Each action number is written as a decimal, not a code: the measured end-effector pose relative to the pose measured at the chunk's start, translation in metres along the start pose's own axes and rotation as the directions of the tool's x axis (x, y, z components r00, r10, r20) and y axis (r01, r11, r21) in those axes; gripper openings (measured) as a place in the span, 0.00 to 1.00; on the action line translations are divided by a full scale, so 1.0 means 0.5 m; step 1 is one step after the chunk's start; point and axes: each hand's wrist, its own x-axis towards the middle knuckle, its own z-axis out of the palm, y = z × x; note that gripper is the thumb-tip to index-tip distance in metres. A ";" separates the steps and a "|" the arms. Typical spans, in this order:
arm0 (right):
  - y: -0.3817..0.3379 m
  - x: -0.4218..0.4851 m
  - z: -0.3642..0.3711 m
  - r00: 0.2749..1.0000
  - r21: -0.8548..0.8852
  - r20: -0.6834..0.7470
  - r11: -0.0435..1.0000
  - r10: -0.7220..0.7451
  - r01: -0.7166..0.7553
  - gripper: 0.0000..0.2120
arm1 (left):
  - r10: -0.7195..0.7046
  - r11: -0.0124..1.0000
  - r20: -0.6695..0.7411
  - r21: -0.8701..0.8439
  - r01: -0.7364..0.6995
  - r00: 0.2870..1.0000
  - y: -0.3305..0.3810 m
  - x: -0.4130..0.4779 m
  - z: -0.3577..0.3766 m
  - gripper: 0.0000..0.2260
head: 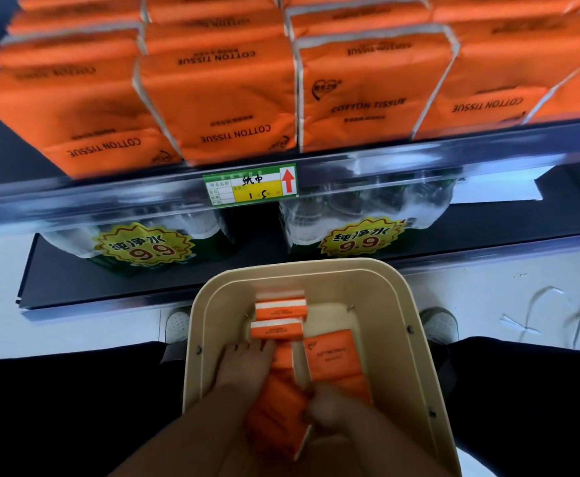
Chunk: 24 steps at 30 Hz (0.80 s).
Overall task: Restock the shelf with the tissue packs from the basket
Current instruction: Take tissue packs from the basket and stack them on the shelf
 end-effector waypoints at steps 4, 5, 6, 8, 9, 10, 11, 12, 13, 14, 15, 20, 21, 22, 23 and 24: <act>-0.007 -0.049 -0.030 0.958 -0.194 -0.096 0.949 -0.270 0.248 0.22 | 0.104 0.993 0.059 -0.071 -0.099 0.993 0.008 0.000 -0.058 0.21; -0.008 -0.055 -0.036 0.936 -0.230 -0.126 0.927 -0.329 0.295 0.22 | 0.150 0.984 0.063 -0.110 -0.142 0.987 0.008 -0.004 -0.068 0.20; -0.012 -0.062 -0.041 0.916 -0.280 -0.146 0.903 -0.374 0.325 0.23 | 0.174 0.969 0.083 -0.191 -0.156 0.981 0.005 -0.011 -0.077 0.17; -0.020 -0.071 -0.054 0.884 -0.379 -0.145 0.851 -0.444 0.365 0.27 | 0.200 0.953 0.078 -0.247 -0.175 0.977 0.000 -0.023 -0.104 0.17; -0.031 -0.082 -0.059 0.877 -0.425 -0.133 0.826 -0.462 0.371 0.26 | 0.198 0.955 0.090 -0.241 -0.171 0.976 -0.004 -0.031 -0.123 0.20; -0.042 -0.097 -0.062 0.862 -0.462 -0.136 0.801 -0.488 0.381 0.24 | 0.170 0.956 0.091 -0.255 -0.142 0.981 -0.012 -0.039 -0.139 0.22; -0.049 -0.105 -0.066 0.843 -0.491 -0.145 0.777 -0.517 0.393 0.22 | 0.138 0.947 0.109 -0.306 -0.099 0.984 -0.020 -0.047 -0.158 0.24; -0.058 -0.119 -0.068 0.828 -0.515 -0.155 0.759 -0.539 0.398 0.22 | 0.128 0.934 0.125 -0.350 -0.078 0.984 -0.030 -0.052 -0.174 0.26; -0.063 -0.127 -0.070 0.811 -0.529 -0.164 0.744 -0.561 0.407 0.23 | 0.136 0.922 0.119 -0.378 -0.082 0.984 -0.038 -0.056 -0.189 0.28; -0.071 -0.142 -0.072 0.798 -0.545 -0.169 0.729 -0.579 0.414 0.24 | 0.140 0.907 0.125 -0.413 -0.077 0.982 -0.049 -0.065 -0.212 0.28; -0.080 -0.156 -0.073 0.777 -0.551 -0.170 0.712 -0.606 0.434 0.24 | 0.149 0.886 0.129 -0.458 -0.074 0.980 -0.057 -0.075 -0.232 0.28; -0.144 -0.248 -0.078 0.617 -0.573 -0.177 0.591 -0.766 0.568 0.20 | 0.190 0.812 0.068 -0.572 -0.118 0.979 -0.106 -0.133 -0.346 0.25; -0.156 -0.269 -0.079 0.582 -0.576 -0.177 0.563 -0.793 0.592 0.20 | 0.191 0.792 0.048 -0.598 -0.126 0.980 -0.115 -0.149 -0.371 0.26; -0.169 -0.292 -0.081 0.548 -0.579 -0.182 0.540 -0.816 0.611 0.20 | 0.192 0.770 0.034 -0.625 -0.129 0.981 -0.124 -0.165 -0.393 0.27; -0.180 -0.310 -0.083 0.511 -0.579 -0.190 0.516 -0.838 0.631 0.19 | 0.190 0.750 0.028 -0.650 -0.126 0.981 -0.134 -0.180 -0.411 0.27; -0.194 -0.332 -0.084 0.470 -0.586 -0.198 0.488 -0.860 0.647 0.19 | 0.190 0.723 0.023 -0.680 -0.123 0.982 -0.146 -0.198 -0.430 0.28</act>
